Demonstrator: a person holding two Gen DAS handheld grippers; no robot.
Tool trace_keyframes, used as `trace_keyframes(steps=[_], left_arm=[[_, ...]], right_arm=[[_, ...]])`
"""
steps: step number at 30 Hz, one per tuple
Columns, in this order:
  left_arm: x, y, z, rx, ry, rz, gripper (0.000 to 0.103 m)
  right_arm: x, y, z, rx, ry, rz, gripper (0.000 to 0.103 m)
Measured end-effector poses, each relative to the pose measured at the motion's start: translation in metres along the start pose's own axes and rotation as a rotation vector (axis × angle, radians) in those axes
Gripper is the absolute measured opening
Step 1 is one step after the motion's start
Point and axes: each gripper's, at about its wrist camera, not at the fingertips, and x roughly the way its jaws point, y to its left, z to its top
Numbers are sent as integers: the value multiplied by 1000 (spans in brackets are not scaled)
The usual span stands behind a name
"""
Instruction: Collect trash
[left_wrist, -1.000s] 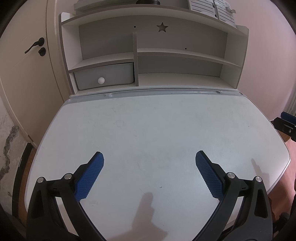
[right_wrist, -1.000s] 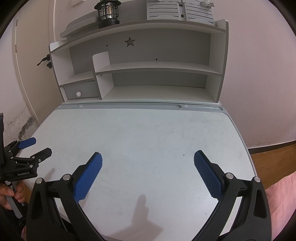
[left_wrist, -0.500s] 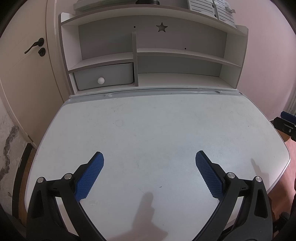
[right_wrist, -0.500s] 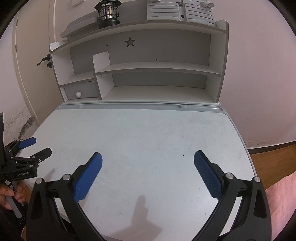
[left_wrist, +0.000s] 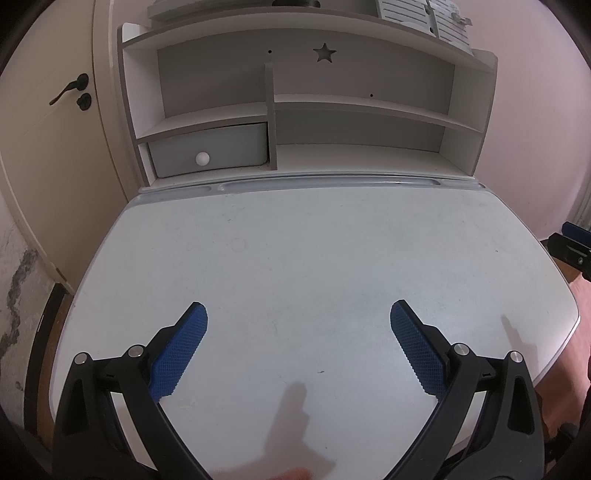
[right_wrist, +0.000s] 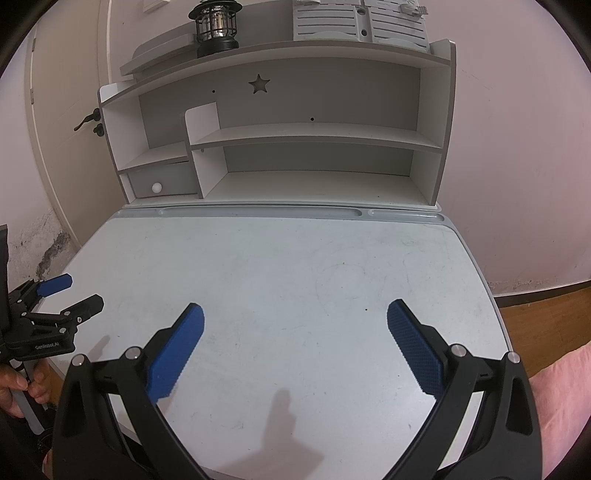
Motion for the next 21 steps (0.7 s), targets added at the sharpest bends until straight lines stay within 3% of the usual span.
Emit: trace_keyframes(steps=[21], left_arm=[[1, 2, 0, -1, 7, 11, 96]], right_arm=[[0, -1, 1, 0, -1, -2, 96]])
